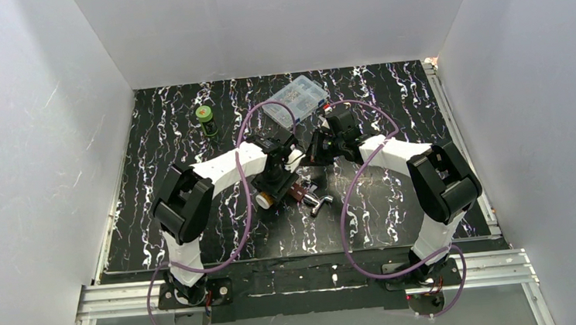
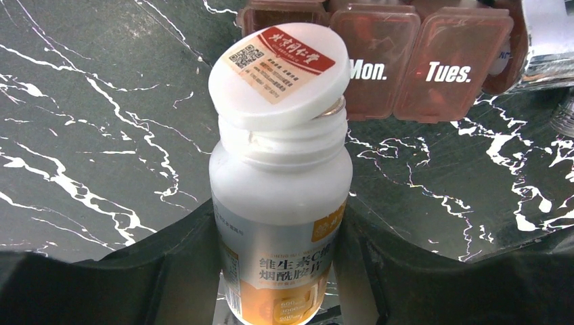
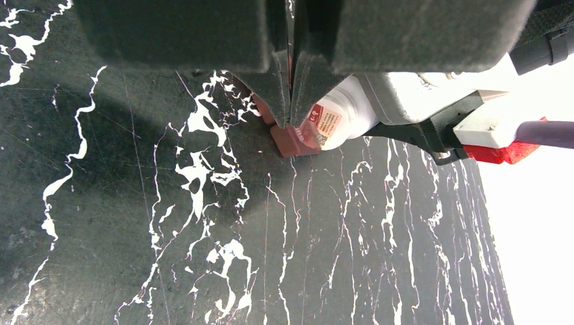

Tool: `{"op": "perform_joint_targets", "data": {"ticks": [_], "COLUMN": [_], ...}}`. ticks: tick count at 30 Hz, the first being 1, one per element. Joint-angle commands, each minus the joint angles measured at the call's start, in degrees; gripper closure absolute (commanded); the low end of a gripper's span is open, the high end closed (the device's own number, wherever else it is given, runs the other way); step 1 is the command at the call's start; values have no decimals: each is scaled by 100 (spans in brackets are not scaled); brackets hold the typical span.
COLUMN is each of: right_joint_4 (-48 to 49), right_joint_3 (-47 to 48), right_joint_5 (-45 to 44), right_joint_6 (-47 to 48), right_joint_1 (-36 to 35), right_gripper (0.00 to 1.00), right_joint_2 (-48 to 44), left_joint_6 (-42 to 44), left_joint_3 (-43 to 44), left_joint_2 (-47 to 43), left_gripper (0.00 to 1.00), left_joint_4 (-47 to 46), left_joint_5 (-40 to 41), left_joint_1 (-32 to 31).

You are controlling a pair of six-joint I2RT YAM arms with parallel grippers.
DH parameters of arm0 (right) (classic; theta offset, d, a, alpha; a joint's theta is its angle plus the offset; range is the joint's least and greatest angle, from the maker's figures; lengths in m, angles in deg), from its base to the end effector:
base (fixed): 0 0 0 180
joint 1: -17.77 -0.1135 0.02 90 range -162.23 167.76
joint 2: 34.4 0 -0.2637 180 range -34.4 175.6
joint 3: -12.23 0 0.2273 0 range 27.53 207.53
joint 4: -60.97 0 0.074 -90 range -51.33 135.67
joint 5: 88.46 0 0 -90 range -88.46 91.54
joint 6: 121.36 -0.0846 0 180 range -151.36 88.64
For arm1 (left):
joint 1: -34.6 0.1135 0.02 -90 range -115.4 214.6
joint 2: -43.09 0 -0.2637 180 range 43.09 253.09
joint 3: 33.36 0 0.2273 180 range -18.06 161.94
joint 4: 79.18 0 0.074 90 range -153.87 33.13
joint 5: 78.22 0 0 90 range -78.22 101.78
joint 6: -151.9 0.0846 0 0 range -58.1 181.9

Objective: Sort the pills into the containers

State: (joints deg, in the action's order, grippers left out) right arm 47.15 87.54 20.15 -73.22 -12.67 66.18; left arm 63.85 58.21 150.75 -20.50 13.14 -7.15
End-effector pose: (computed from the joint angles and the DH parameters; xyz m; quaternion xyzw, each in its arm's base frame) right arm 0.3257 0.2227 0.1785 0.0195 0.8935 0.3681 0.2564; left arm 0.2700 -0.2383 0.1488 0.3674 0.9205 -0.0340 0.1286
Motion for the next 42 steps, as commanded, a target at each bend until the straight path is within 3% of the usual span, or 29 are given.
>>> {"op": "perform_joint_targets", "data": {"ticks": [1, 42], "right_joint_4": [169, 189], "right_joint_3": [90, 60], "right_joint_5": [108, 162], "right_joint_6": [-6, -16], "right_joint_1": [11, 11], "right_gripper": [97, 97], "right_joint_2": [-29, -127], "left_joint_6": [62, 234], "left_joint_3": [244, 1091], "left_joint_2": [-81, 401], "left_gripper": [100, 100], "left_joint_4": [243, 1194], "left_joint_5": [107, 392], "left_joint_1": [-22, -50]}}
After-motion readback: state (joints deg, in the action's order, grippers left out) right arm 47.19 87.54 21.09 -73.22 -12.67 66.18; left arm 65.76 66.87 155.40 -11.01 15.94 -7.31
